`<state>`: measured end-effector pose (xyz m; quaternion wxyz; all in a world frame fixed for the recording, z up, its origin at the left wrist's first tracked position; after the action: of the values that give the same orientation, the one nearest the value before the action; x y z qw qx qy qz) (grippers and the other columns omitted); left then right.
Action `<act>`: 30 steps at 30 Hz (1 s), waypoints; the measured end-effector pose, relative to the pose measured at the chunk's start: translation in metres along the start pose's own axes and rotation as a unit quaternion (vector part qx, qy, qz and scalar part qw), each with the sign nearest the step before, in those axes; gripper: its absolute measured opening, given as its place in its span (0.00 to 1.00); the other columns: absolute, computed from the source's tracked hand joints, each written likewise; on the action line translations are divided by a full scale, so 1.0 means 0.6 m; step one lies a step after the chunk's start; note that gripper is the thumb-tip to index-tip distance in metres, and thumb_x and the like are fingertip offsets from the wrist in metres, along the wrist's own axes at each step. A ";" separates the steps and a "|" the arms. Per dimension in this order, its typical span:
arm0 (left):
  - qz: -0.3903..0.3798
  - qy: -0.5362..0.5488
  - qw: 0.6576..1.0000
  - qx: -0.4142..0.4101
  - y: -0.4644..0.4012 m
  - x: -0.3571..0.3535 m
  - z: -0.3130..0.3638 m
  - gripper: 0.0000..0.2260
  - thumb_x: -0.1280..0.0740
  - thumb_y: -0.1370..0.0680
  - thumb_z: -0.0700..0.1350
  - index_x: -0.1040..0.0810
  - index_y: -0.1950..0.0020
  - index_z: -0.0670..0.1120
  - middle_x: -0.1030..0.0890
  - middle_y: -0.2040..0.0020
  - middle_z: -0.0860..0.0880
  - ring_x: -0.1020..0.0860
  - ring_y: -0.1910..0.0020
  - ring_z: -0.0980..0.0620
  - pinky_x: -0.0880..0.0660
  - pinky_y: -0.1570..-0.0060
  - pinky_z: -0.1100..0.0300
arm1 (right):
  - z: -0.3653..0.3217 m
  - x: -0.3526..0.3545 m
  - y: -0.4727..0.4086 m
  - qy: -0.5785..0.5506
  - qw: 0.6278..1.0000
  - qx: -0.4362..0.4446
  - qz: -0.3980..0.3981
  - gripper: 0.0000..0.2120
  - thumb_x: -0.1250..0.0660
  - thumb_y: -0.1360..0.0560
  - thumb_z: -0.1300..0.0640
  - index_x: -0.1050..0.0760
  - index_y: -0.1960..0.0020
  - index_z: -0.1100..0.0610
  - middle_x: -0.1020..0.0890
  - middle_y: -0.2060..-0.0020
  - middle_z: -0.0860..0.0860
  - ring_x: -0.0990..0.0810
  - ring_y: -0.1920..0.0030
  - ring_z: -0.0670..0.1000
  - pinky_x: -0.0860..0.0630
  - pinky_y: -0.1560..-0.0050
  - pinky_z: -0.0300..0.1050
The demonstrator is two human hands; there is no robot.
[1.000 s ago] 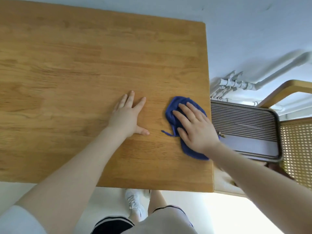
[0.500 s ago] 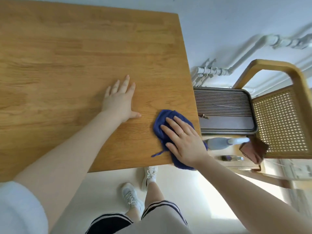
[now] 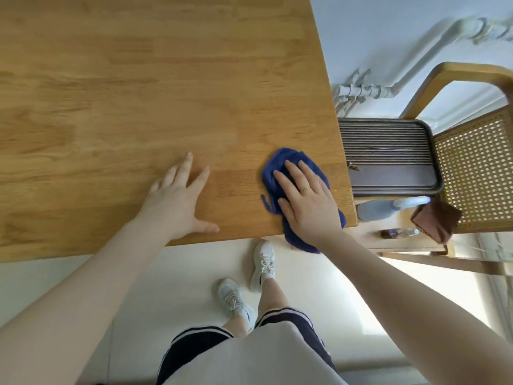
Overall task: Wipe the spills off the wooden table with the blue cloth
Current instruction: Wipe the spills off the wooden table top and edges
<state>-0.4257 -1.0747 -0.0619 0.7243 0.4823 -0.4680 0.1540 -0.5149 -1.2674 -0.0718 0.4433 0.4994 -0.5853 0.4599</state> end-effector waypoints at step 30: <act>0.098 0.013 0.972 0.211 0.036 -0.024 -0.059 0.65 0.34 0.47 0.76 0.61 0.24 0.46 0.57 0.23 0.43 0.60 0.24 0.43 0.56 0.27 0.49 | -0.106 -0.042 -0.171 -0.023 0.984 0.155 -0.081 0.20 0.46 0.21 0.49 0.36 0.29 0.48 0.36 0.28 0.54 0.42 0.27 0.58 0.45 0.30 0.53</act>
<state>-0.4290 -1.0308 -0.0655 0.5936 0.5739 -0.4603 0.3261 -0.4067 -1.2083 -0.0747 0.3823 0.6185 -0.4747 0.4959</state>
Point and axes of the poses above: each hand's wrist, its own y-axis away from the middle knuckle, its own x-axis out of the back of the hand, z = x × y, the point moved 8 cm from there along -y, towards the middle knuckle
